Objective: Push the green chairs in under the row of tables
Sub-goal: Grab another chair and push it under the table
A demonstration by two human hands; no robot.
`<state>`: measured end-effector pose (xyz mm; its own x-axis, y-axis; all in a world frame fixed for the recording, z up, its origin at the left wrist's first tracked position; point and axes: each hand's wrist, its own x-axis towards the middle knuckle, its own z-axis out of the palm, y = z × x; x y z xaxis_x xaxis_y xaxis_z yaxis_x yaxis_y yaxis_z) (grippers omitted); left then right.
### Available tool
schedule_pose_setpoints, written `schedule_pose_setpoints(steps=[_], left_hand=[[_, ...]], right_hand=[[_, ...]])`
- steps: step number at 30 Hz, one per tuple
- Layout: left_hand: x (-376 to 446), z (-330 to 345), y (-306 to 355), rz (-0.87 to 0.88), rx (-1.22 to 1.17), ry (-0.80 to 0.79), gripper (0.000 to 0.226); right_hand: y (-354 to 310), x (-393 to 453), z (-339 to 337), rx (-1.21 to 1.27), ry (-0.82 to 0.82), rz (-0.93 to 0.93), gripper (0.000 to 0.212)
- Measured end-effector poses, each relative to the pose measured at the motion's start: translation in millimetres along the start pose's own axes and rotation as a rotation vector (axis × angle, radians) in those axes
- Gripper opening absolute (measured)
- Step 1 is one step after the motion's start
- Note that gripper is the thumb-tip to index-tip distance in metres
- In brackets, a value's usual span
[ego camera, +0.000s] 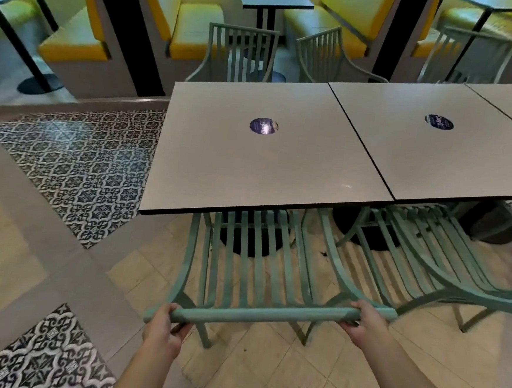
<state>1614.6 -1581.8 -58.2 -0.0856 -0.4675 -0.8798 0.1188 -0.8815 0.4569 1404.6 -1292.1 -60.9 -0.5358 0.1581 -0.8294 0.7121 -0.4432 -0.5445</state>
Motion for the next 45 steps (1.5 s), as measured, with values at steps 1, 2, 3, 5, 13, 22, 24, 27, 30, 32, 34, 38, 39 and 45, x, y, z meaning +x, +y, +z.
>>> schedule_pose_setpoints(steps=[1,2,3,5,13,22,24,27,30,32,34,38,39,45], left_hand=[[0.3,2.5,0.9,-0.003,-0.006,0.000,0.024],[1.6,5.5,2.0,-0.002,-0.010,0.001,0.026],[2.2,8.2,2.3,-0.003,-0.011,0.007,0.025],[3.2,13.6,0.8,-0.016,-0.009,-0.001,0.019],[10.0,26.8,-4.5,-0.010,0.000,0.008,0.020],[7.8,16.8,-3.4,0.002,0.065,-0.027,0.030],[2.8,11.5,-3.1,0.006,0.165,-0.054,0.031],[-3.0,-3.8,1.6,0.053,0.334,-0.064,0.044],[-3.7,-23.6,15.0,0.126,0.411,-0.056,0.050],[-2.6,-38.1,24.2,0.193,0.458,-0.030,0.050],[-3.4,-51.6,34.1,0.243,0.480,-0.009,0.045],[1.5,-72.1,52.6,0.292,0.519,0.007,0.031],[4.1,-75.5,58.8,0.328,0.544,0.004,0.026],[16.9,-90.4,135.9,0.597,0.740,0.009,0.013]], right_hand=[[-1.5,2.3,2.7,0.002,-0.005,0.002,0.062],[-3.3,5.9,6.1,0.006,-0.007,0.006,0.063],[-5.5,8.9,8.8,0.013,-0.009,0.009,0.065],[-11.1,14.1,12.6,0.021,-0.017,0.008,0.067],[-23.1,24.7,21.5,-0.003,-0.019,0.009,0.063],[-20.6,16.6,18.2,-0.009,-0.044,-0.009,0.064],[-23.5,14.4,14.5,-0.032,-0.067,-0.022,0.060],[-23.6,5.9,10.7,-0.113,-0.046,-0.113,0.061],[-15.3,-6.1,2.9,-0.310,0.120,-0.359,0.066],[-11.0,-16.3,1.5,-0.445,0.182,-0.583,0.062],[-7.0,-29.2,9.7,-0.620,0.200,-0.752,0.062],[15.0,-59.1,38.9,-0.979,-0.033,-0.860,0.058],[23.9,-68.0,50.7,-1.041,-0.134,-0.876,0.055],[90.6,-113.4,140.0,-1.345,-0.657,-0.793,0.035]])
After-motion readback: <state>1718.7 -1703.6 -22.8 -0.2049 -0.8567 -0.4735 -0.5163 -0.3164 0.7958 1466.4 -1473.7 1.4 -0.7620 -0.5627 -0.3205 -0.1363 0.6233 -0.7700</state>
